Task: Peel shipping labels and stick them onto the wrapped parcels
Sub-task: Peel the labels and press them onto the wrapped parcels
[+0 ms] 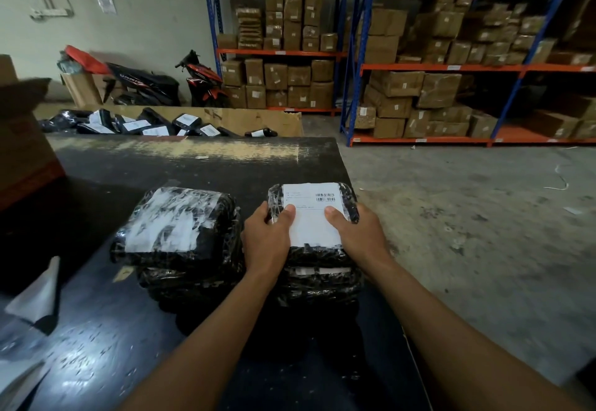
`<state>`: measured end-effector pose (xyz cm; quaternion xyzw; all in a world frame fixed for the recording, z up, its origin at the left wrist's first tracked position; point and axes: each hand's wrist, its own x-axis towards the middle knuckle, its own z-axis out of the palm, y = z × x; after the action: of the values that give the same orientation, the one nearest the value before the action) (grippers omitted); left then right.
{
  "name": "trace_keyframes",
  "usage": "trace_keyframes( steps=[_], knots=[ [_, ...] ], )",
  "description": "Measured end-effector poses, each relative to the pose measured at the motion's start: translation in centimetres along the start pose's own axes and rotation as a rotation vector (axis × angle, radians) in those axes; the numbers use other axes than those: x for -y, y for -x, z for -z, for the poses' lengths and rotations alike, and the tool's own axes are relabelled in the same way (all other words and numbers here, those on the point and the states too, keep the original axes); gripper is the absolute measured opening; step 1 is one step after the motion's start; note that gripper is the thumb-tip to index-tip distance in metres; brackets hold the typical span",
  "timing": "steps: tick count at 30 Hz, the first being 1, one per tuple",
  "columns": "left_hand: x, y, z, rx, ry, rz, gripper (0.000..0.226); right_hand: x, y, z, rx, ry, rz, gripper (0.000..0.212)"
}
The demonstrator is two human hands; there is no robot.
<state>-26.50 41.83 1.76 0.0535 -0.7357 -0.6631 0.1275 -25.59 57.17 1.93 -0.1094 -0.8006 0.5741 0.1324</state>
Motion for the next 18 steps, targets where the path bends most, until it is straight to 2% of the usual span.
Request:
trace_keyframes(
  steps=[3, 10, 14, 18],
  knots=[
    [-0.9, 1.5, 0.3, 0.023, -0.098, -0.09, 0.056, 0.2, 1.5, 0.1, -0.057, -0.017, 0.108, 0.03],
    [-0.6, 3.5, 0.9, 0.132, 0.032, -0.148, 0.067, 0.5, 4.8, 0.3, -0.133, -0.119, 0.197, 0.039],
    [-1.6, 3.9, 0.9, 0.064, 0.065, -0.167, 0.067, 0.9, 4.6, 0.7, -0.132, -0.137, 0.202, 0.032],
    [-3.2, 3.5, 0.9, 0.017, 0.084, -0.205, 0.066, 1.9, 3.9, 1.2, -0.179, -0.169, 0.218, 0.036]
  ],
)
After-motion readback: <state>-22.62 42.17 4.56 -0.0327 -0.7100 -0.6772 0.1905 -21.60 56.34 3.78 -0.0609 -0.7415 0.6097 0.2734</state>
